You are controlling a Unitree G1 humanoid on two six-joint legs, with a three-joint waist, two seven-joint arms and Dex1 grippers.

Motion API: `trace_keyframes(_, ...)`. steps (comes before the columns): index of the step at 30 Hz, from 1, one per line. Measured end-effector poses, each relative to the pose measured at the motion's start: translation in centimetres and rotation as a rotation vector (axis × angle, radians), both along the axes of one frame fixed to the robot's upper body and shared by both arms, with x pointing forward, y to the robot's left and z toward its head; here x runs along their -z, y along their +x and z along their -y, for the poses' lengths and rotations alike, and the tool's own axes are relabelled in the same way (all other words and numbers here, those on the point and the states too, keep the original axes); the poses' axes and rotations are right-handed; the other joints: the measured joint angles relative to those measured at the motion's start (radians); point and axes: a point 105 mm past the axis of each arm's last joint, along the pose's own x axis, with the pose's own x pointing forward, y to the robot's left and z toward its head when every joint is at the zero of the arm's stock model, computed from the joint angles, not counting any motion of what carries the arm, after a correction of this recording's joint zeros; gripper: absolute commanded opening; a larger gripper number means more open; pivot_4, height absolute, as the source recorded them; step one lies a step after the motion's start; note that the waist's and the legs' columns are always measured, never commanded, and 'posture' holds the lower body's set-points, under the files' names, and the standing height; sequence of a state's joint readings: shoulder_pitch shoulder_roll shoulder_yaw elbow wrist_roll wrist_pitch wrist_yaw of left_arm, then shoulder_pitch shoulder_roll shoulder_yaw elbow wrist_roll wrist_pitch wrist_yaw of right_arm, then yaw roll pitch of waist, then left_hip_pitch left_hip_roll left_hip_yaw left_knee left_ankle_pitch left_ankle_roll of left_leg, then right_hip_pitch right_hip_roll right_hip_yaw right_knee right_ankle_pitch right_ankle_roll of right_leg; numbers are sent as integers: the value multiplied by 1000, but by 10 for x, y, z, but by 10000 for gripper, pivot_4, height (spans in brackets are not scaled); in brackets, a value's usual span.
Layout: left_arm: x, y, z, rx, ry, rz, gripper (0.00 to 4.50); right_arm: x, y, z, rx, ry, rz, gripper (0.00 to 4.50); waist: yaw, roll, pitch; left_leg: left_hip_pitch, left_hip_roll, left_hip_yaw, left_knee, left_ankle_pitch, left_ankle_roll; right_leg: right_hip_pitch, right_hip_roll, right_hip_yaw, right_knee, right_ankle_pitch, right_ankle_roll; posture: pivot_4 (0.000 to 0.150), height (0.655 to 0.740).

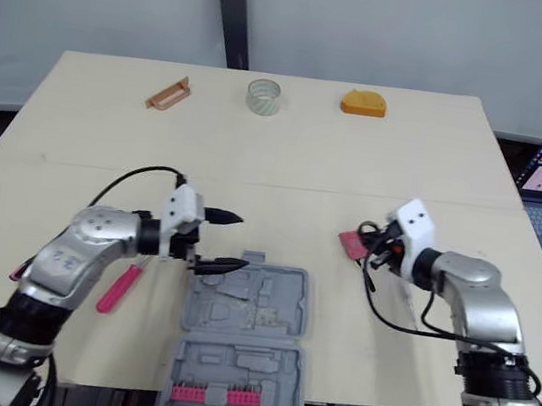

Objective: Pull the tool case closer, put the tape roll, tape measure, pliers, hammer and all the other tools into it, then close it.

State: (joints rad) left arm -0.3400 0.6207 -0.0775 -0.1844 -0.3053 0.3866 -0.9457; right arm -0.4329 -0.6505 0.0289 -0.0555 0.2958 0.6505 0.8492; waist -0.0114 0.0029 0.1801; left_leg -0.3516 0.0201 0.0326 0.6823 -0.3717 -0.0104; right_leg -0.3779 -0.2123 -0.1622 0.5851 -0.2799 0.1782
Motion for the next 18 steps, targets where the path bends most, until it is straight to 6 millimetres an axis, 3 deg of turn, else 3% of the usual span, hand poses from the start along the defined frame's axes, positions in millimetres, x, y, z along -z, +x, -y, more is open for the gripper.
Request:
trace_keyframes(6,11,-41,-53,-40,61,-44,45000,-2,-30,-86,-286,81,-50,838,6,0,0,0,1,0,0,-1,-1,-1,1,0,0,0,0,1500,7400)
trace_keyframes(9,12,-52,-72,-80,70,-53,45000,3,-41,-118,-389,94,-78,838,14,0,0,0,1,-1,1,-1,-1,-1,1,1,1,0,0,1500,7400)
trace_keyframes(14,21,-68,-85,-129,42,-16,45000,15,-49,-155,-491,78,-106,838,6,0,0,0,2,-1,0,-1,-2,-1,3,1,1,0,0,1500,7400)
trace_keyframes(18,37,-82,-87,-143,22,-30,45000,24,-49,-170,-522,42,-115,838,1,0,0,0,7,-1,1,-2,-4,-2,9,1,1,1,-2,1500,7400)
